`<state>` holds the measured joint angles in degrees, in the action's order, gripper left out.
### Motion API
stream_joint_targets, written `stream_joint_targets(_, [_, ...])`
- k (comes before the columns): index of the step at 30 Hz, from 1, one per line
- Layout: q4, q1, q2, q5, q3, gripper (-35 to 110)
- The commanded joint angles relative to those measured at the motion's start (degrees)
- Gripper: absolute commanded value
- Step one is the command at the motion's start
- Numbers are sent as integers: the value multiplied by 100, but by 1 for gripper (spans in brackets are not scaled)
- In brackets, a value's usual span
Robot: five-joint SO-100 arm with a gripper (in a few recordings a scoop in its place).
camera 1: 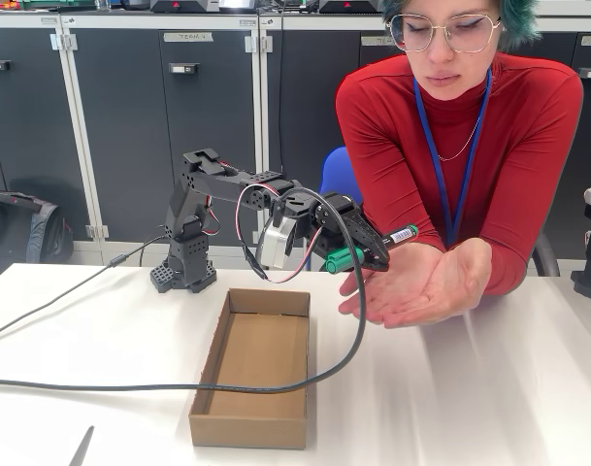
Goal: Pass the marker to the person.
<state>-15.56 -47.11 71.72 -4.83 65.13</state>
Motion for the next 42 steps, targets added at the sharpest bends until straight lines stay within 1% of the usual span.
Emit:
stream_joint_targets(1, [272,-97,9,-79,-70,-5])
stream_joint_targets(4, [483,-149,-79,-132,-114,-5])
stream_joint_targets(19, [457,-352,-88,-185,-237,-2])
stream_joint_targets(24, [562,-290,-44,-185,-105,5])
stream_joint_targets(27, [598,-281,-35,-193,-105,14])
stream_joint_targets(32, [668,-255,-18,-149,-88,23])
stream_joint_targets(42, [624,-272,88,88,-26,38])
